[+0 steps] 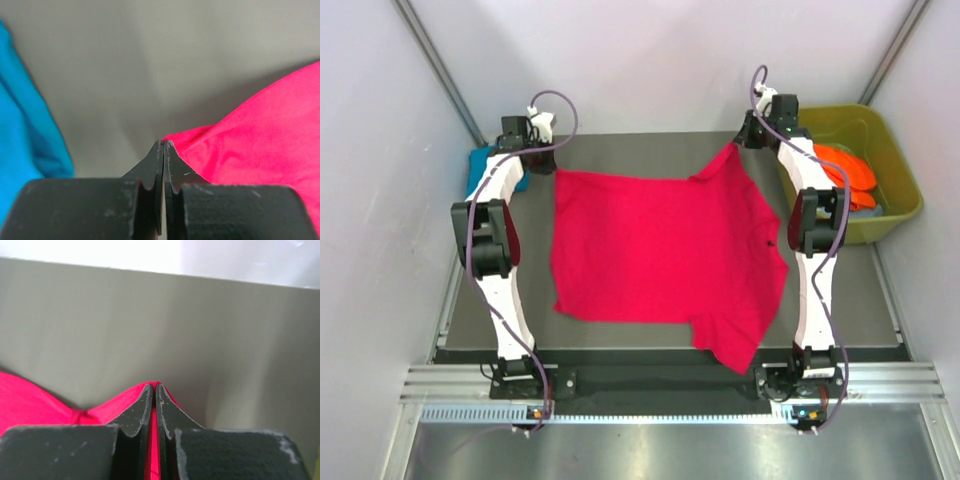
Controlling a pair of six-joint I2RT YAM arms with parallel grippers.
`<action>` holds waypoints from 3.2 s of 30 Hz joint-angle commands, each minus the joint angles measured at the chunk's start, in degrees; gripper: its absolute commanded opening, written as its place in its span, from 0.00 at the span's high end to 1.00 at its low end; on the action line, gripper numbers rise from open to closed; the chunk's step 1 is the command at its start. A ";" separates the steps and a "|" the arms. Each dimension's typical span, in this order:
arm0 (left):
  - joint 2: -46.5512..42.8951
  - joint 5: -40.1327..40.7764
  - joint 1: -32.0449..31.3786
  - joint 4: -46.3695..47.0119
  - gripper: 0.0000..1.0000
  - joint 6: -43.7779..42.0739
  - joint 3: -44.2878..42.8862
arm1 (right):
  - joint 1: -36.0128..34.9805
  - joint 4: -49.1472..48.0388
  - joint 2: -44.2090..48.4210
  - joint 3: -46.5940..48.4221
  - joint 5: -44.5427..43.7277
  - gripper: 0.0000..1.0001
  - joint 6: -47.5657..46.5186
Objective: Fold and stack the t-shirts
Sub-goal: Flatten the tshirt out, then fold the tshirt
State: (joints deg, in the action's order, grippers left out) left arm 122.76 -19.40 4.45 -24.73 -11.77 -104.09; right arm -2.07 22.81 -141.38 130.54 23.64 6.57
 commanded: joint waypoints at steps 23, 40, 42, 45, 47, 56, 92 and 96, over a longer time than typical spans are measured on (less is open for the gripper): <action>16.20 9.82 -0.85 8.03 1.00 -3.97 -21.33 | -1.71 -14.64 -6.11 10.09 -8.88 1.00 -2.35; -5.15 1.38 -0.84 1.27 1.00 -5.11 -3.22 | -1.71 -4.88 22.28 -14.25 -3.42 1.00 -4.19; -6.39 0.68 -0.84 0.39 1.00 -5.54 -1.74 | -1.98 -4.44 25.70 -18.20 -3.07 1.00 -4.46; -8.84 0.15 -0.67 -0.58 1.00 -6.51 -0.06 | -2.15 -3.12 29.22 -22.25 -2.81 1.00 -4.72; -9.55 0.68 -0.67 -1.19 1.00 -6.95 0.73 | -2.24 -2.77 30.63 -25.05 -2.81 1.00 -4.81; -14.12 -0.82 0.21 -3.83 1.00 -8.97 5.21 | -2.59 -0.48 38.37 -34.55 -2.37 1.00 -4.72; -26.17 -4.42 0.65 -12.36 1.00 -7.92 17.69 | -2.33 6.72 51.20 -46.25 -0.88 1.00 -4.20; -26.52 -4.60 0.65 -13.85 1.00 -7.74 18.84 | -2.33 6.64 51.73 -47.74 -0.52 1.00 -4.02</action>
State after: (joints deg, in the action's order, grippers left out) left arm 99.44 -22.37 4.80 -37.06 -19.59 -86.28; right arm -4.12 29.69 -92.75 83.29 21.98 2.57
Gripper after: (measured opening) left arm 0.011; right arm 0.010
